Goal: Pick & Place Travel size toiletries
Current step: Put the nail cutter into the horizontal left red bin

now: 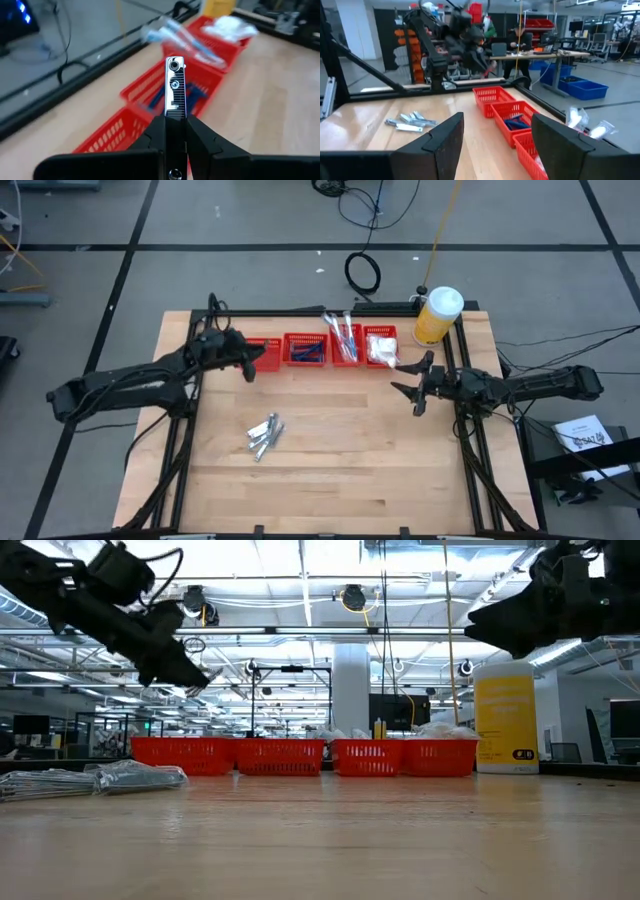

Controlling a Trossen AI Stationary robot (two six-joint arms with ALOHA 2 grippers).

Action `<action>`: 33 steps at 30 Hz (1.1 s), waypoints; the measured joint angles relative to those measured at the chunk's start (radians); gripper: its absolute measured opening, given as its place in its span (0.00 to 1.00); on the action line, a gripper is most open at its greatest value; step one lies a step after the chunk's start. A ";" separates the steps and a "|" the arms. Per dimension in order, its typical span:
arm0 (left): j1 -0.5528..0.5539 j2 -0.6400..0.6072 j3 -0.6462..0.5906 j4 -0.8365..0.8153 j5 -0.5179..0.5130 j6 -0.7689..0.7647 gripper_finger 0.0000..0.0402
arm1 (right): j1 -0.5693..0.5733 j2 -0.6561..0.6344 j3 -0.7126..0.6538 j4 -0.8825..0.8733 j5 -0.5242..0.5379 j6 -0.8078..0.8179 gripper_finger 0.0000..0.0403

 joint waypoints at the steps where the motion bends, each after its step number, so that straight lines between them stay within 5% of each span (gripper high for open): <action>1: 0.013 0.021 0.000 0.001 0.000 -0.017 0.08 | 0.000 -0.004 -0.003 0.006 -0.001 0.000 0.54; 14: 0.068 0.265 0.000 -0.005 -0.054 -0.132 0.09 | 0.000 -0.005 -0.003 0.013 -0.001 0.000 0.54; 33: 0.068 0.288 0.001 -0.005 -0.056 -0.146 0.14 | 0.000 -0.005 -0.003 0.013 -0.001 0.000 0.54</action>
